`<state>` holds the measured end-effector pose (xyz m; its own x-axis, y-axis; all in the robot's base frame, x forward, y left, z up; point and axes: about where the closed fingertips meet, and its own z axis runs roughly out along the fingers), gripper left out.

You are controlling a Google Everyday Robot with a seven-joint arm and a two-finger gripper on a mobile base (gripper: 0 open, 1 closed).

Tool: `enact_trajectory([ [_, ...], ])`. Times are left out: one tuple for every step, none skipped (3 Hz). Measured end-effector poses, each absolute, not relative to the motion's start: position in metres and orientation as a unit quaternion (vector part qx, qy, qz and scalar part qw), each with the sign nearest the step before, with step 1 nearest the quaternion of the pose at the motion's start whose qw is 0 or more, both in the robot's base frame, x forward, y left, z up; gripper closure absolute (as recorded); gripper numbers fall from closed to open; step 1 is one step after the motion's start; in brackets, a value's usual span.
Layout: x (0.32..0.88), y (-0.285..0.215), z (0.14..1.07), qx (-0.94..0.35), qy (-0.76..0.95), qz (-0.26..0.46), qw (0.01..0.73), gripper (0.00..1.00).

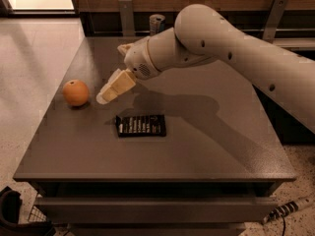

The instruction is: Pick orange

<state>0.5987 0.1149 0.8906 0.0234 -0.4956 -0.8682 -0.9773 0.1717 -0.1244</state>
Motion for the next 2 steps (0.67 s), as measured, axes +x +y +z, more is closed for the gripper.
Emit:
enact_trajectory([
  [0.593, 0.147, 0.878, -0.585, 0.628, 0.300, 0.416, 0.00],
  [0.587, 0.174, 0.864, -0.587, 0.615, 0.323, 0.415, 0.00],
])
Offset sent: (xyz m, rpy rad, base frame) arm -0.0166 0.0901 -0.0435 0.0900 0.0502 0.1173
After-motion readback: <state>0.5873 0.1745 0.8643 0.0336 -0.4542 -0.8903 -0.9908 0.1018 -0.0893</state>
